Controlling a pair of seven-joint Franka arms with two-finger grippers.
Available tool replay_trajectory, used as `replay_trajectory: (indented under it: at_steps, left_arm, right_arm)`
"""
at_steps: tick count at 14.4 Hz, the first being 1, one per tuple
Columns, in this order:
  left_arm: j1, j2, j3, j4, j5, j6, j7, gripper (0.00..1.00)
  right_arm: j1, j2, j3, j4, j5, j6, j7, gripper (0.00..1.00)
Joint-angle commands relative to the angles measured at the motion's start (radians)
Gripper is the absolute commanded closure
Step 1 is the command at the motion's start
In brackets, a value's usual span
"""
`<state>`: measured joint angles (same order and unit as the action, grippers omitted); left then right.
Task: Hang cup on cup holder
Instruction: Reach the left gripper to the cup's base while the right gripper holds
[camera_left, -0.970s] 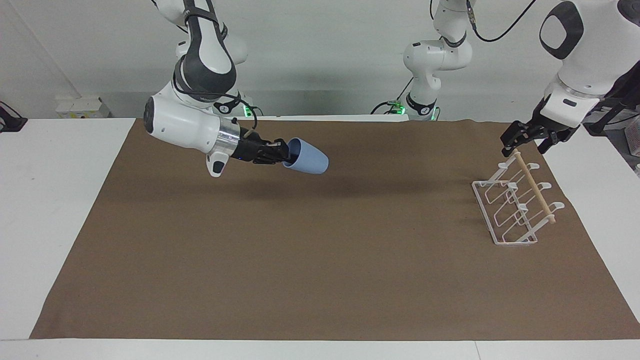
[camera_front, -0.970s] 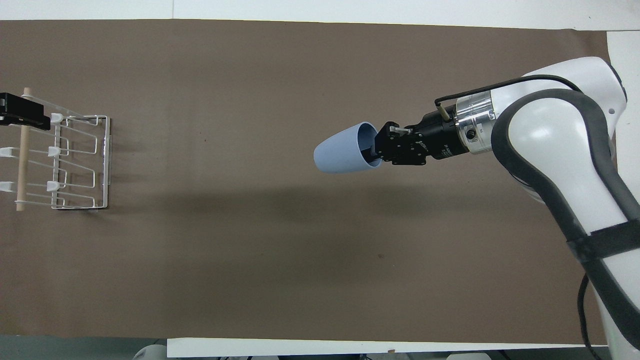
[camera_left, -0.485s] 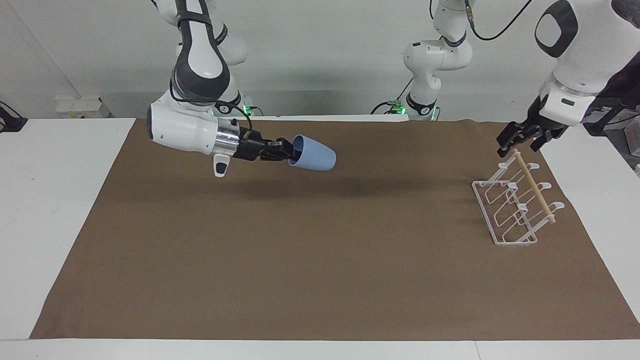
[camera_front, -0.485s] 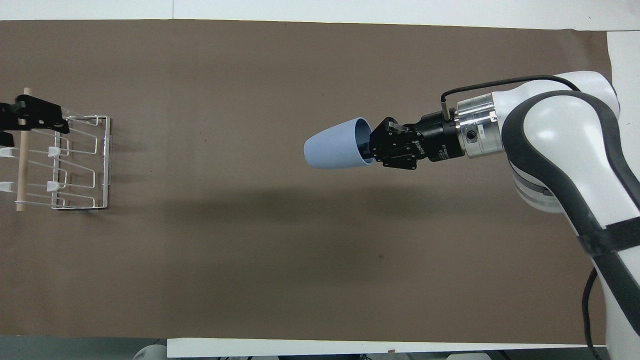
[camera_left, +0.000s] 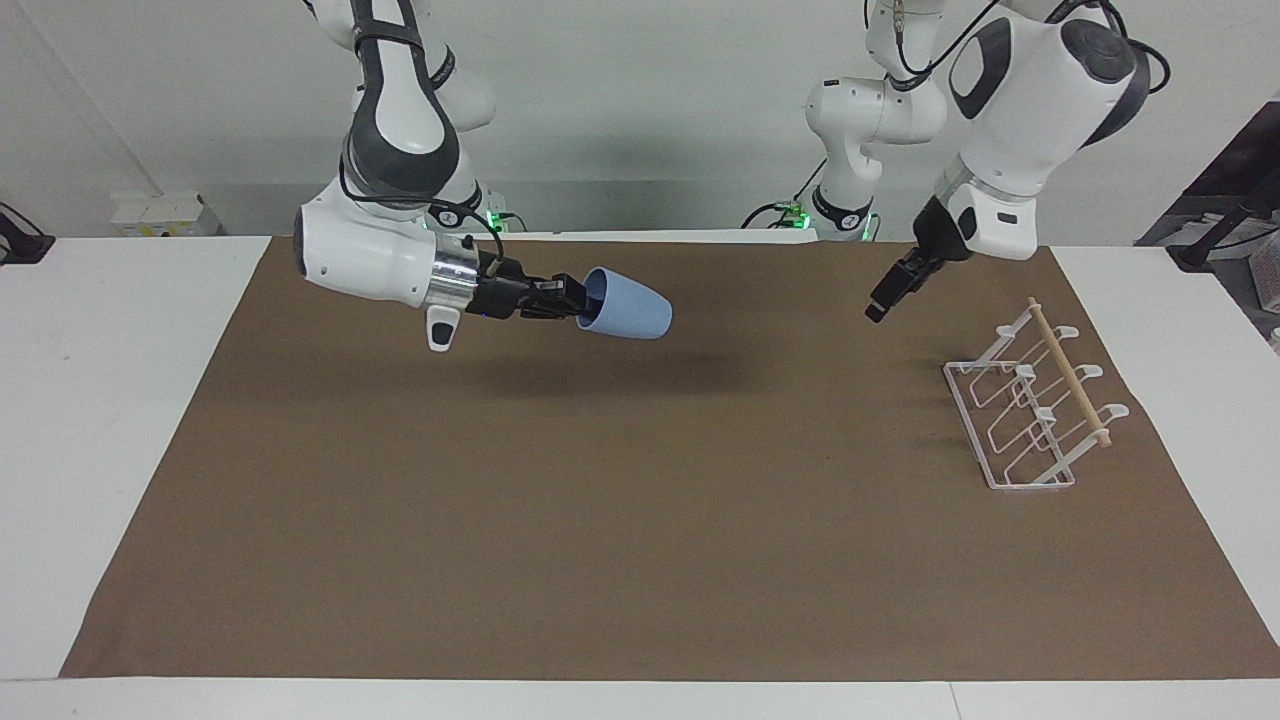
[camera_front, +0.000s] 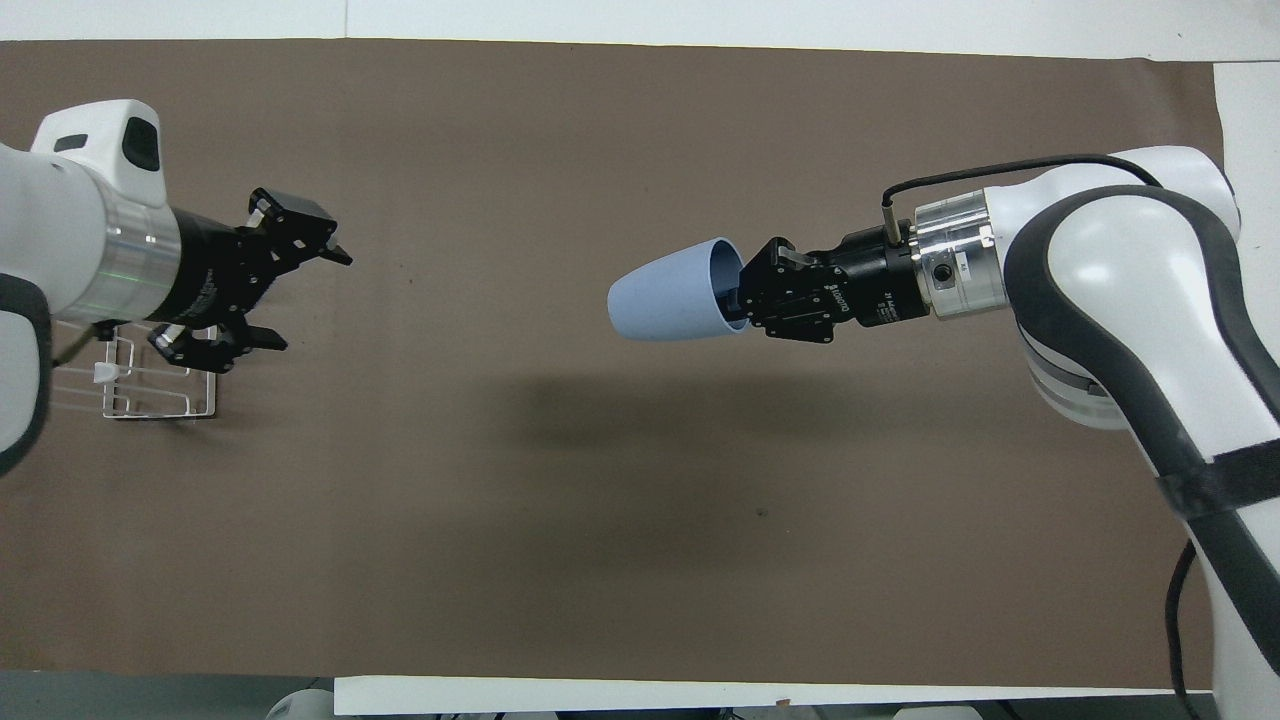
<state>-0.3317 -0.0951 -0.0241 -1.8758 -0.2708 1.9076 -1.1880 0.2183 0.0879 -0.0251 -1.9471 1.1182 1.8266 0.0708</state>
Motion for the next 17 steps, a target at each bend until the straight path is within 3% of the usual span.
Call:
replay_trajectory:
  at_steps: [1,3,6,17]
  left_arm:
    - [-0.042,-0.022,0.012,-0.037,-0.097,0.067,-0.236,0.00]
    - [-0.082,-0.005,0.013,-0.045,-0.183,0.129,-0.339,0.00]
    - [-0.171,0.026,0.012,-0.063,-0.208,0.237,-0.539,0.00]
    - [-0.332,0.086,0.010,-0.057,-0.265,0.332,-0.729,0.01]
  right_arm:
    - [0.009,-0.030,-0.001,-0.035,0.023,0.005,0.012,1.00]
    - [0.009,-0.030,0.001,-0.035,0.023,0.005,0.012,1.00]
    - [0.030,-0.037,-0.001,-0.053,0.023,0.034,0.044,1.00]
    - [0.046,-0.037,0.001,-0.056,0.023,0.049,0.049,1.00]
